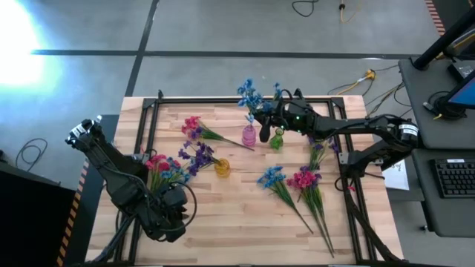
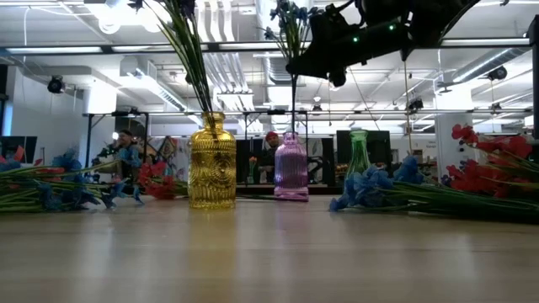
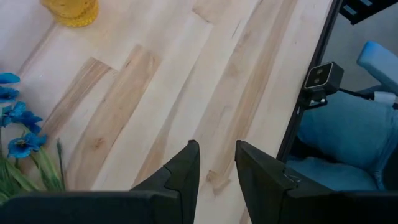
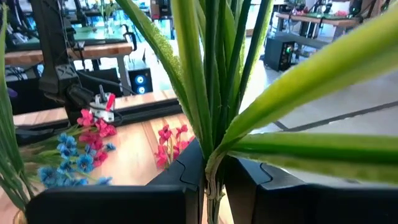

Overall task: Sort flowers into vase by color
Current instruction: Put the middle blue flowers into the pink vase, then put the bottom right pink flowers into the green vase

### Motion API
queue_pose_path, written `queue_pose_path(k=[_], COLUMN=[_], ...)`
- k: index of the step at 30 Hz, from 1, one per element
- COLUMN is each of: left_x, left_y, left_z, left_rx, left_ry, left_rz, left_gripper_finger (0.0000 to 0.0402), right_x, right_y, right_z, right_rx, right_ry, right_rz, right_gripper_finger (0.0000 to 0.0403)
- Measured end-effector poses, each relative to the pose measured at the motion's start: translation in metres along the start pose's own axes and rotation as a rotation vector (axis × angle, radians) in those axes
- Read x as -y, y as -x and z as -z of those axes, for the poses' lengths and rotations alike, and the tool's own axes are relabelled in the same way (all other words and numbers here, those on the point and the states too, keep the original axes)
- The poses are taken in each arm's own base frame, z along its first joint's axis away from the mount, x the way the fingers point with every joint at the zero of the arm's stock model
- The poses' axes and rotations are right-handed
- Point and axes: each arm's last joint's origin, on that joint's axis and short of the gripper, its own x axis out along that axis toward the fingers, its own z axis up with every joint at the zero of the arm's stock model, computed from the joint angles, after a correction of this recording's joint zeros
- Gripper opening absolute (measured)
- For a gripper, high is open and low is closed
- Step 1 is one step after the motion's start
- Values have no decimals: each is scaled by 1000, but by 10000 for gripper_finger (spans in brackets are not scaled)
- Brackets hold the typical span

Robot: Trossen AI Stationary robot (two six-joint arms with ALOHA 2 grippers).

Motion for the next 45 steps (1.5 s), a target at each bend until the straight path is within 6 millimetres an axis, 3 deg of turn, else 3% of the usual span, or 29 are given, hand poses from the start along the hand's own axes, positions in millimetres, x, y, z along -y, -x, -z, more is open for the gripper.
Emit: queue_pose_path(k=[4,12,22,29,39,45], left_x=[-2,-3,-9,-9,-5,-4], left_y=[0,0,0,-4,-17,-18], left_z=[1,0,2,4,7,8], left_rx=[-5,7,-11,-14,-29,-27], left_ry=[-6,-5,2,12,10,37], left_rz=[-17,-36,-96,-127,-169,-172], left_gripper_finger=[91,91,91,91,91,91], right_x=[0,0,1,1,-3,-2], right_y=[0,3,34,61,96,106], right_z=[3,12,10,4,-27,-37], right_rx=[-32,-141,-333,-422,-278,-230], right_ry=[-2,-16,-50,-102,-155,-191], right_rz=[0,2,9,21,-24,-24], right_gripper_finger=[67,177,265,287,284,277])
